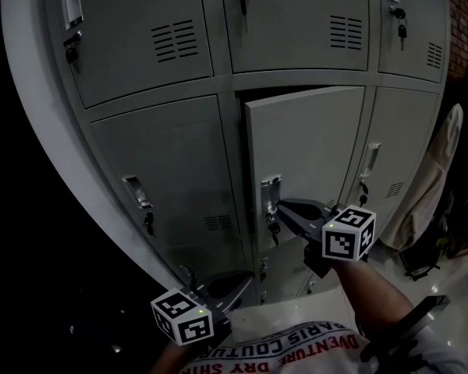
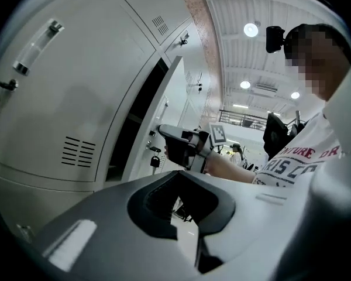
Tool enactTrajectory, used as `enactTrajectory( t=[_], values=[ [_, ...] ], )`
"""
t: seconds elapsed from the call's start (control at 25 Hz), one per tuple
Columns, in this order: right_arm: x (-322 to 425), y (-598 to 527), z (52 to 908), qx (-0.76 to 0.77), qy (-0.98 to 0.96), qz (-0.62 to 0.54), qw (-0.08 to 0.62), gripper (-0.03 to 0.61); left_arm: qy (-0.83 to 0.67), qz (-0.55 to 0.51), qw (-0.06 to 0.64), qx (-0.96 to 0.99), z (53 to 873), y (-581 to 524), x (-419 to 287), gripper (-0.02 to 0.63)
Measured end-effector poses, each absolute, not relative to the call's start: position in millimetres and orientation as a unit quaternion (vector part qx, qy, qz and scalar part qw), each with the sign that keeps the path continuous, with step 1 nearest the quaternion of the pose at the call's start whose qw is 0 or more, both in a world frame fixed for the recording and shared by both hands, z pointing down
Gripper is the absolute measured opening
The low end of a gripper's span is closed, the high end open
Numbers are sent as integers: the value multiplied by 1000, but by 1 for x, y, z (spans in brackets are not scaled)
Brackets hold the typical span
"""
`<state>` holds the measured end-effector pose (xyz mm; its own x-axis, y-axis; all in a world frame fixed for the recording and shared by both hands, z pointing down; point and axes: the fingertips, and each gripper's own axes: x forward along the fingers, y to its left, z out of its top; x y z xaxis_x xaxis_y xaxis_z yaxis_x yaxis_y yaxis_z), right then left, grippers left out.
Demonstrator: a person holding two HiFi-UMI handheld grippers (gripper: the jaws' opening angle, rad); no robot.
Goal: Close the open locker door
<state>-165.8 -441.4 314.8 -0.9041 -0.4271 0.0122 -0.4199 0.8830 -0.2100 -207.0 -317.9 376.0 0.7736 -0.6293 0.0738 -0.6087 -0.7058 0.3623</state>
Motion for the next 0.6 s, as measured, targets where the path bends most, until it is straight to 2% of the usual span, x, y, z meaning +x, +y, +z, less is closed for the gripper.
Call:
enactTrajectory(
  t=[0.24, 0.6],
  values=[
    [-170, -478, 316, -257, 961, -105, 16, -8, -350, -49, 207, 912, 381, -325, -225, 5],
    [-168, -503, 320, -278, 953, -116, 14, -8, -357, -59, 201, 910, 371, -332, -229, 5]
  ],
)
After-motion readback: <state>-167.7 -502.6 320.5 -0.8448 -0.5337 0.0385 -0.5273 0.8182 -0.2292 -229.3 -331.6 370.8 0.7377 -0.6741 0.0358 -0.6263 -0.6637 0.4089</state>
